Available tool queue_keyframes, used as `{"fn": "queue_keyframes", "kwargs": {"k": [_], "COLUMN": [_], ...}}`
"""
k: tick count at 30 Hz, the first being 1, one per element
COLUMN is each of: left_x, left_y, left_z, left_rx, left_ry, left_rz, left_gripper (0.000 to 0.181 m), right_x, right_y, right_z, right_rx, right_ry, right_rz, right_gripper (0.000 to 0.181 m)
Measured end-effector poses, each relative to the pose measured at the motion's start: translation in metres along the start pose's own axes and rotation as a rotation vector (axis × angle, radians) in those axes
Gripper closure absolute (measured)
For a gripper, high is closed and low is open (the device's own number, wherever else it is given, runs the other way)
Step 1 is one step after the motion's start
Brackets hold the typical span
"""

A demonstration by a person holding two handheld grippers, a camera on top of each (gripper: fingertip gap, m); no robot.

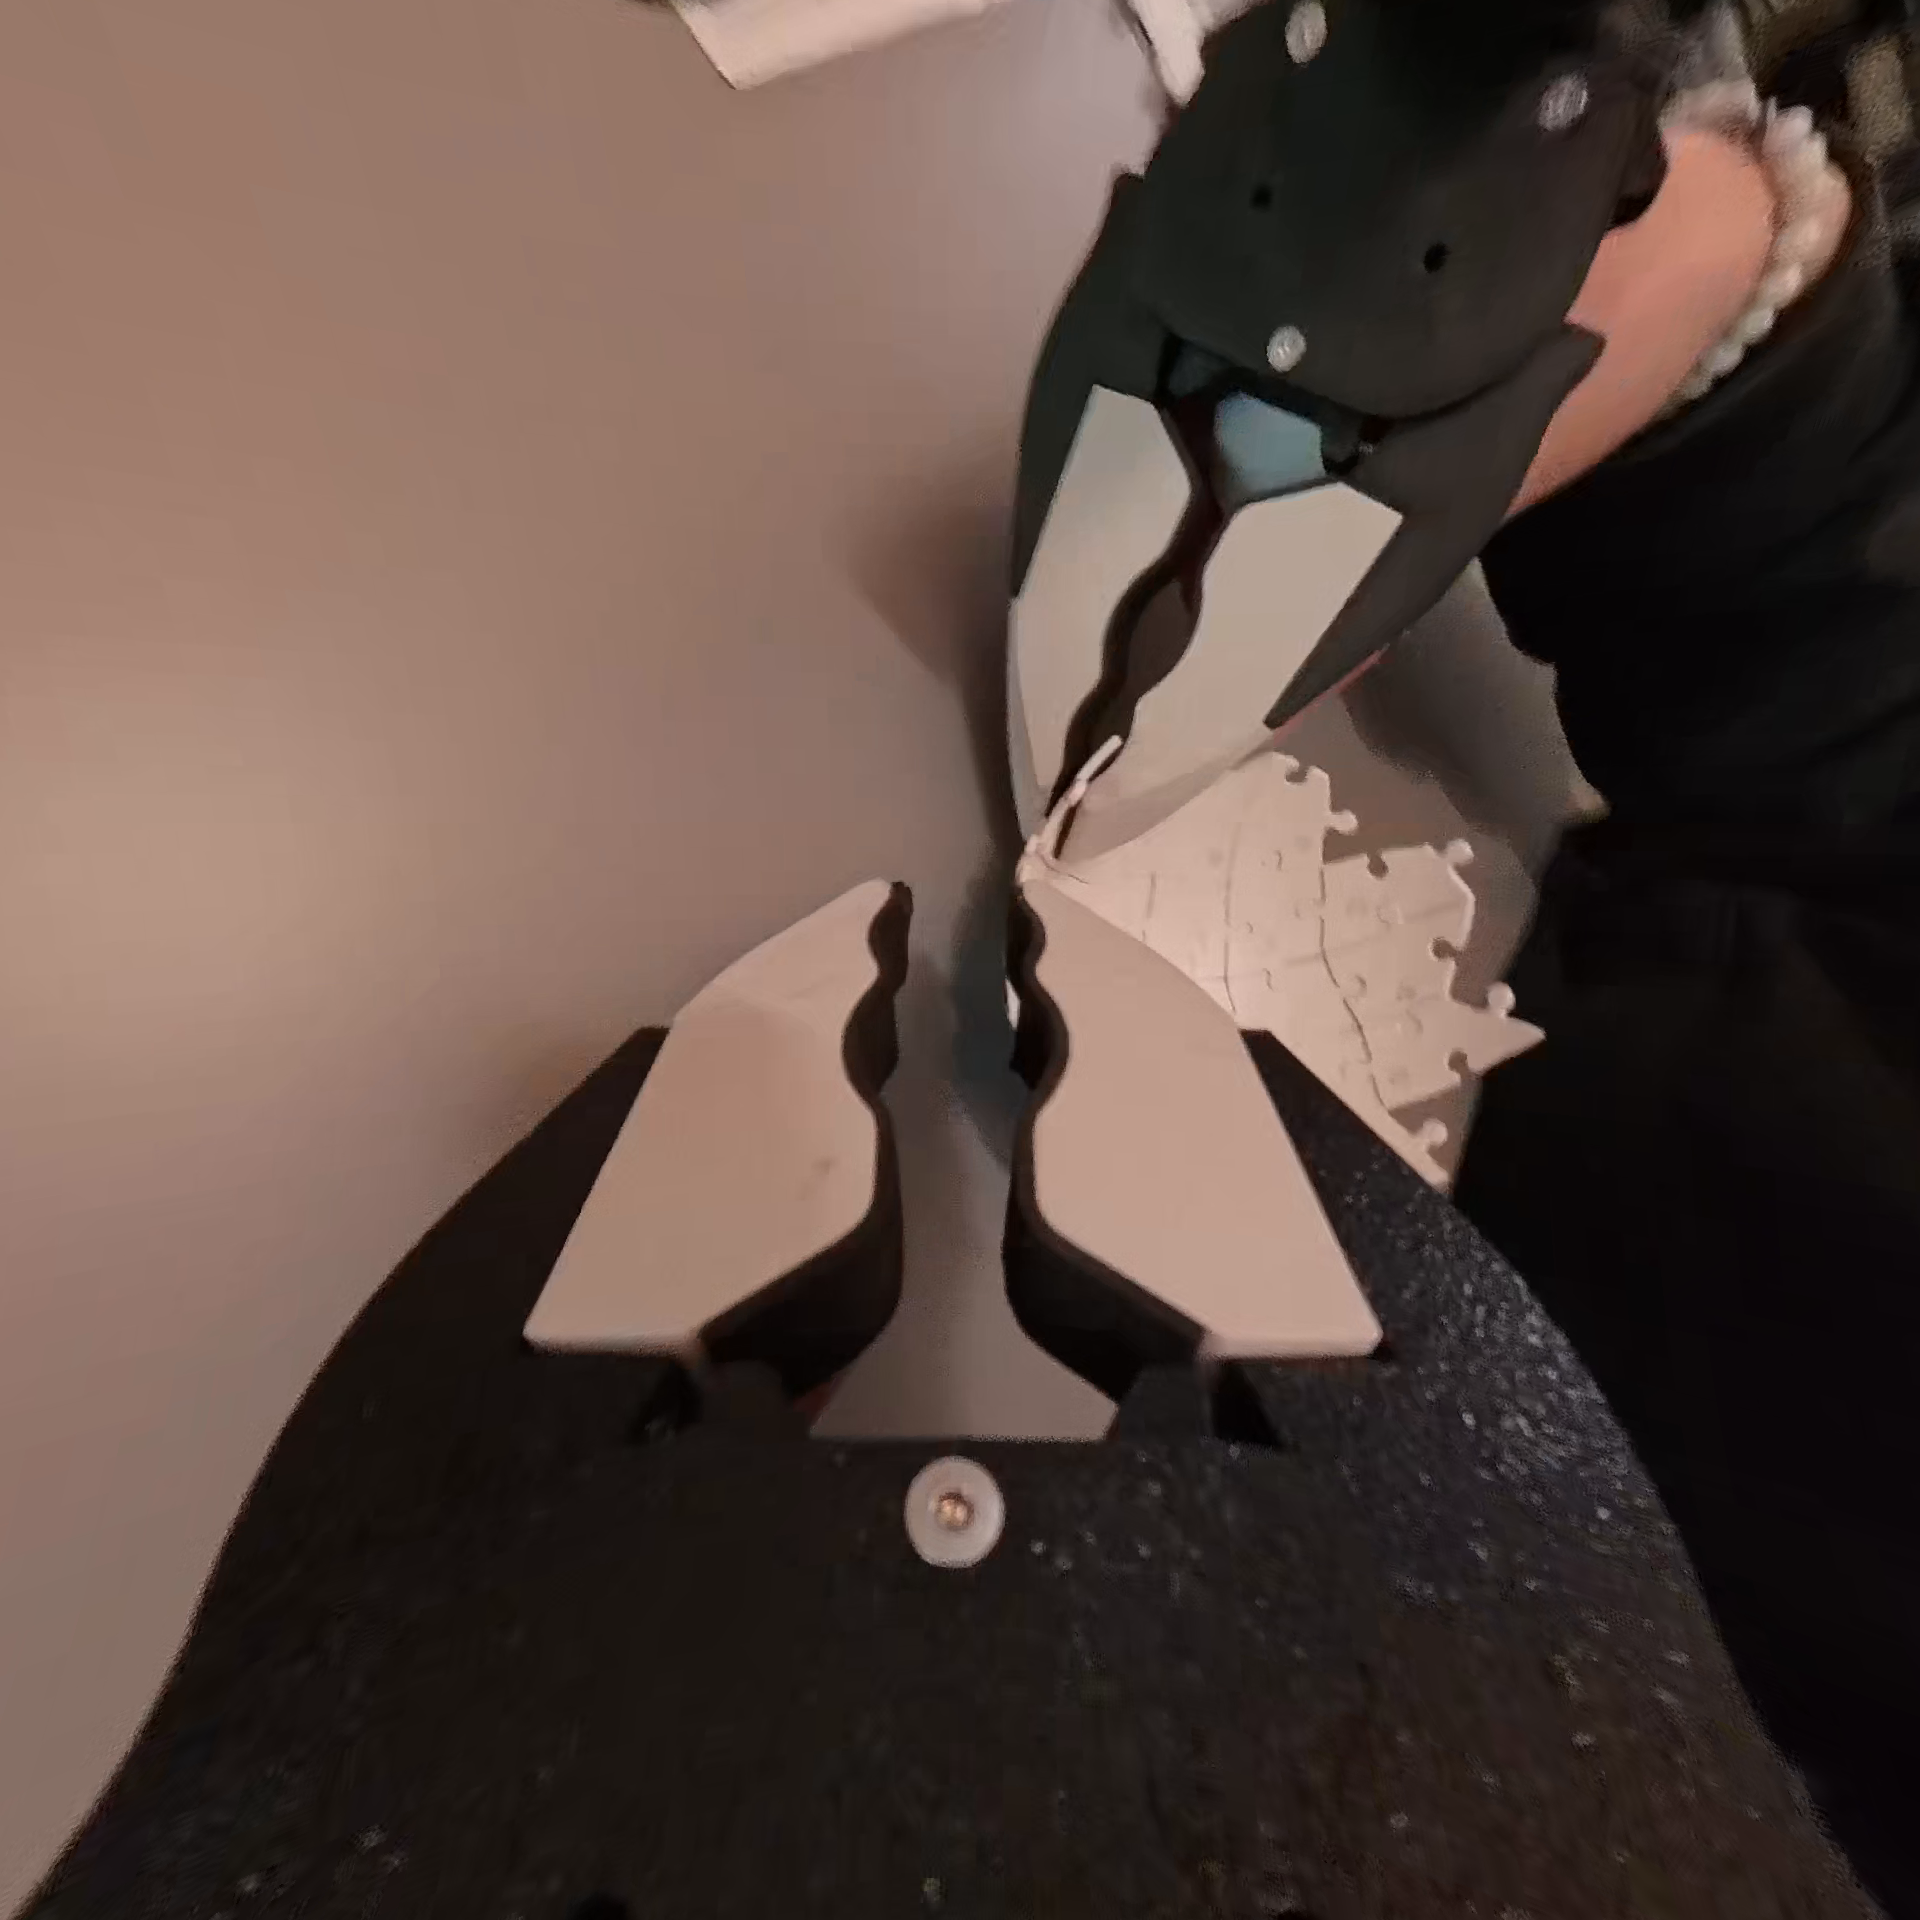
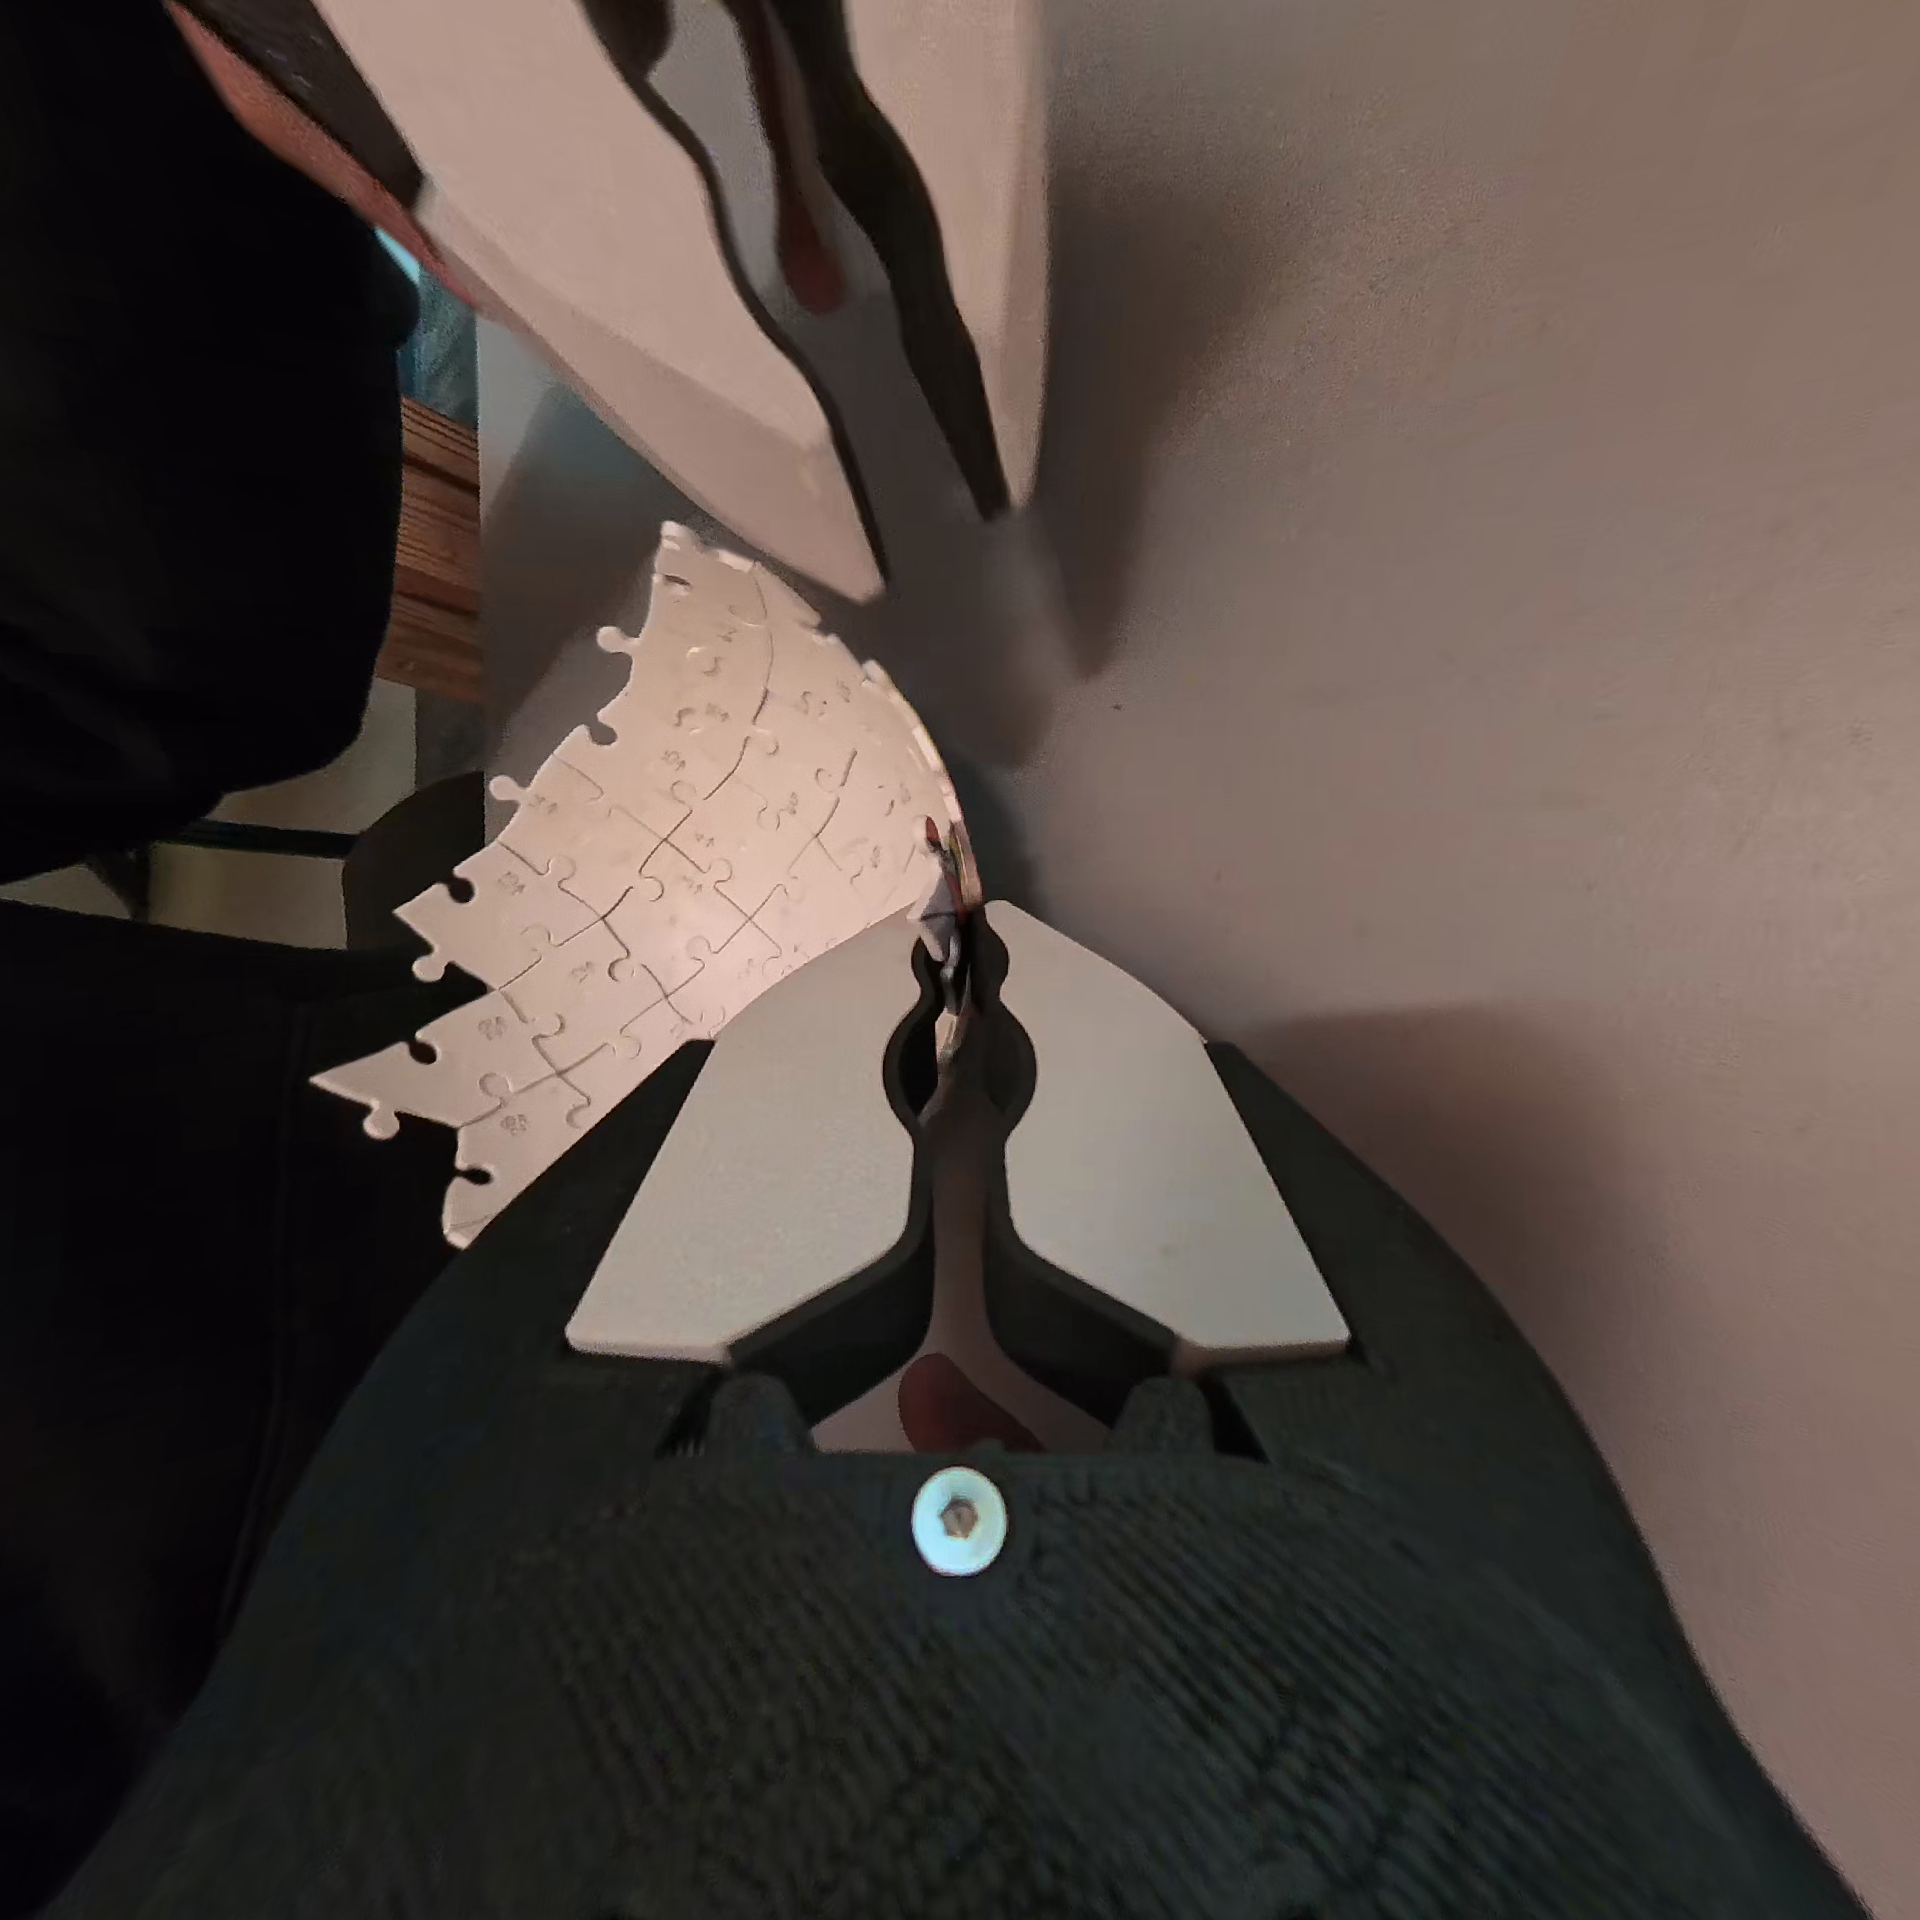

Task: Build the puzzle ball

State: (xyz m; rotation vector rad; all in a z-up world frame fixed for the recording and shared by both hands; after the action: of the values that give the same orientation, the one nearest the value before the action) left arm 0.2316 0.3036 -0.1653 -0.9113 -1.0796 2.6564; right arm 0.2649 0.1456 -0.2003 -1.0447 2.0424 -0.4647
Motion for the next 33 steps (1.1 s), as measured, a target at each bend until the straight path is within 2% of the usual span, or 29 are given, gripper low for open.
{"fn": "queue_keyframes", "kwargs": {"k": [4,7,11,16,22,28,33], "left_x": [0.031,0.06,0.081,0.083,0.081,0.083,0.081], "left_y": [-0.026,-0.026,-0.009,0.012,0.019,0.021,0.02], "left_z": [0.027,0.053,0.069,0.069,0.059,0.053,0.061], "left_rx": [-0.243,-0.334,-0.383,-0.455,-0.424,-0.375,-0.416], "left_ry": [-0.132,-0.178,-0.265,-0.23,-0.268,-0.311,-0.256], "left_rz": [0.252,0.276,0.26,0.18,0.167,0.176,0.219], "left_gripper": [0.16,0.154,0.15,0.163,0.176,0.177,0.178], "right_x": [0.001,0.002,0.004,0.008,0.01,0.011,0.012], "right_y": [-0.001,-0.002,-0.005,-0.006,-0.006,-0.005,-0.008], "right_z": [-0.002,-0.007,-0.013,-0.017,-0.016,-0.015,-0.017], "right_rx": [0.006,0.03,0.066,0.074,0.079,0.076,0.103], "right_ry": [0.005,-0.003,-0.009,-0.007,-0.006,0.005,-0.012], "right_rz": [0.011,0.026,0.039,0.055,0.062,0.078,0.073], "right_gripper": [0.178,0.178,0.178,0.178,0.178,0.178,0.178]}}
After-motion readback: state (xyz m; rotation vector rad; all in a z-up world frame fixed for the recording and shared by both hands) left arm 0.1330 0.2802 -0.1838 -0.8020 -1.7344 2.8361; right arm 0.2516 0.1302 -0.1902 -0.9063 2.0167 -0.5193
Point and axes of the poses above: each gripper's, where its closed fingertips meet, y out along the fingers, x out of its underside, z = x × y across the jaws, the point moved 9 cm from there along -y, back along the fingers
